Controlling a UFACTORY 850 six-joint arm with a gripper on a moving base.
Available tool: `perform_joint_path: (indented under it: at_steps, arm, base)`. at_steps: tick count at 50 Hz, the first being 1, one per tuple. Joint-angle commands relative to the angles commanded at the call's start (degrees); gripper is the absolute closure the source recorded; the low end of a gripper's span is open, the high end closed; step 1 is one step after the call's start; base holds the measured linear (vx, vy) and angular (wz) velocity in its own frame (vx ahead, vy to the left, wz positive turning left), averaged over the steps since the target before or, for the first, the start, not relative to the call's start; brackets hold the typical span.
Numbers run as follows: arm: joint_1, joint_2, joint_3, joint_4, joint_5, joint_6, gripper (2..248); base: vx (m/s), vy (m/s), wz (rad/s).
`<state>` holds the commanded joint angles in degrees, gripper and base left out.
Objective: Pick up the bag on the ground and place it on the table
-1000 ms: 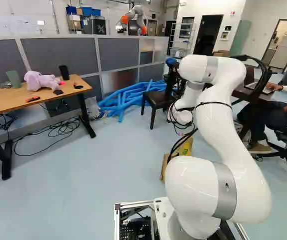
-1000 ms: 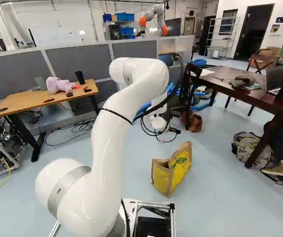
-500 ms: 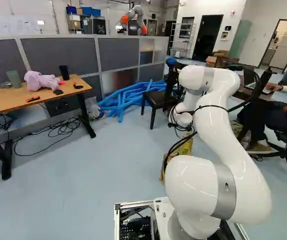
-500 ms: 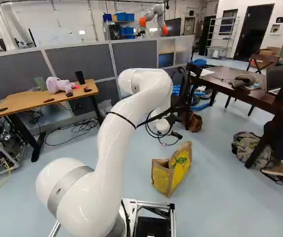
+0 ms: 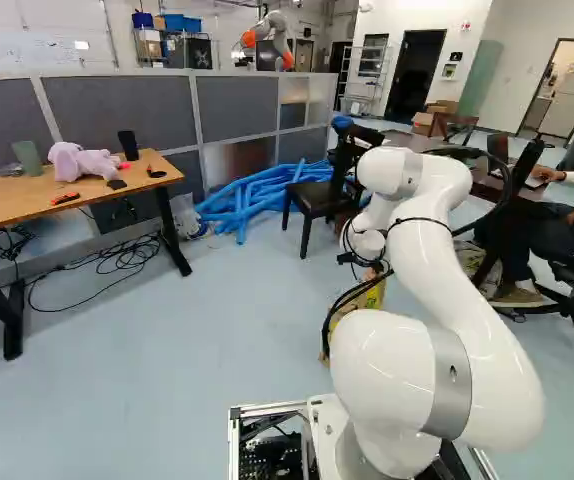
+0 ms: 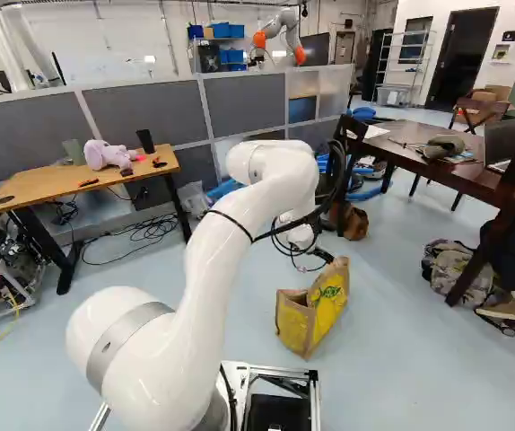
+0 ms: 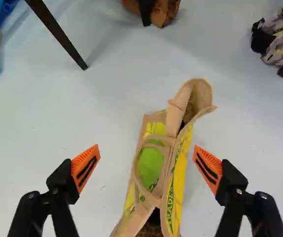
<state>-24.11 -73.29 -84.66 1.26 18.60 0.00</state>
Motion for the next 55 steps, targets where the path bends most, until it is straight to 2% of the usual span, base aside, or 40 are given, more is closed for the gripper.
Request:
perform_joint_path:
  at_steps: [30,55]
  arm:
    - [-1.1,-7.7,-8.6,0.1,-8.4,0.0,3]
    - [-1.6,-13.9,-15.4,2.1,-14.5,0.0,3]
  base:
    - [0.0,0.0,0.0]
    - [0.0,0.0,0.0]
